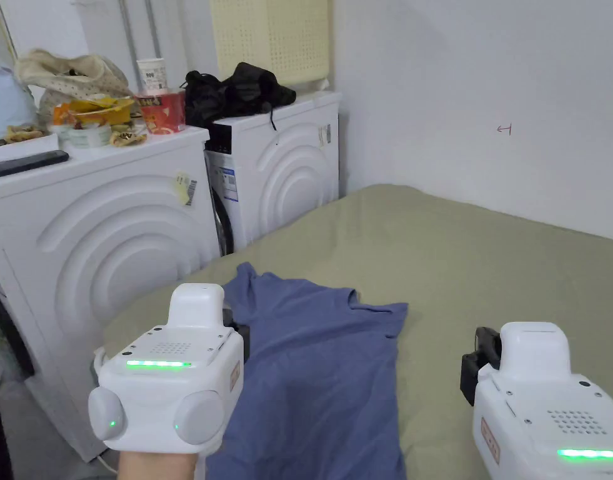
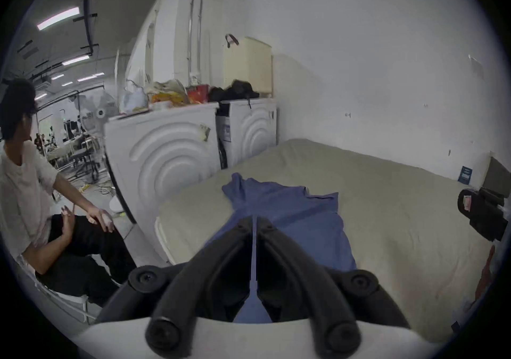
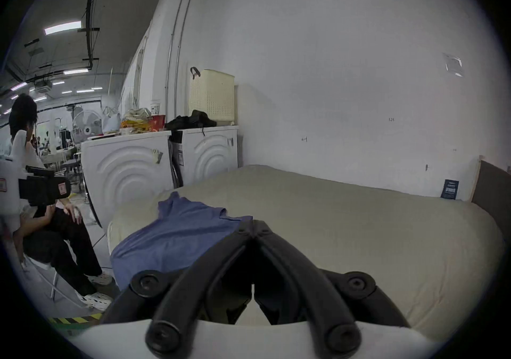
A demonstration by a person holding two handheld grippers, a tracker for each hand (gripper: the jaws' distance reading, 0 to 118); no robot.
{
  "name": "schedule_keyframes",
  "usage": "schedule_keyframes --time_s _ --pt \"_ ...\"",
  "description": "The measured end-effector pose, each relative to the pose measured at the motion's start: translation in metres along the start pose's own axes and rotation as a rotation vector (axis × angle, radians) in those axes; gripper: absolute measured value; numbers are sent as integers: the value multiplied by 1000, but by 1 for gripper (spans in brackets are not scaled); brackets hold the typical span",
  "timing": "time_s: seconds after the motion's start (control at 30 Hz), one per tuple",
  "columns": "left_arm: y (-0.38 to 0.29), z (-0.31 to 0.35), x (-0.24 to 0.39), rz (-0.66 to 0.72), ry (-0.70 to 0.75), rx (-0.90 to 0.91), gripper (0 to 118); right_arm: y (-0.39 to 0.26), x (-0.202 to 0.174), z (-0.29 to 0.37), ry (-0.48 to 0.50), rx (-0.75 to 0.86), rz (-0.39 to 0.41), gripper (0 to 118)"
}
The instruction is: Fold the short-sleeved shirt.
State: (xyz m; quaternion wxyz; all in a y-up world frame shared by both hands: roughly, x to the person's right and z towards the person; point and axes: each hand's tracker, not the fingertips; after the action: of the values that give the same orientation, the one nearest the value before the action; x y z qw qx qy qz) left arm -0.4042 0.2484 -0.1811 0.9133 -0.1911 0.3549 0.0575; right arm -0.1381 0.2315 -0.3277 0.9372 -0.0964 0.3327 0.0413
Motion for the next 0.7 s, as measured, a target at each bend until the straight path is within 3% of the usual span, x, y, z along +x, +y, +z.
schedule_keyframes --time_s 0.37,0.5,0.53,0.57,0.6,0.7 --pt "-29 -225 85 -50 -213 -429 4 -50 23 -68 -27 -157 -20 0" --pt "-35 -266 111 -70 -230 -542 5 -66 36 -77 -41 -197 -16 0" --pt "-35 -271 116 -72 -227 -526 17 -70 40 -78 -44 -206 -17 0" --pt "-36 -273 121 -116 -213 -522 56 -75 43 -78 -51 -216 -18 0" --pt "-37 -274 125 -128 -209 -515 117 -78 46 -79 -55 -223 -21 0" --pt "-46 -278 139 -138 -201 -546 109 -88 54 -79 -67 -255 -29 0"
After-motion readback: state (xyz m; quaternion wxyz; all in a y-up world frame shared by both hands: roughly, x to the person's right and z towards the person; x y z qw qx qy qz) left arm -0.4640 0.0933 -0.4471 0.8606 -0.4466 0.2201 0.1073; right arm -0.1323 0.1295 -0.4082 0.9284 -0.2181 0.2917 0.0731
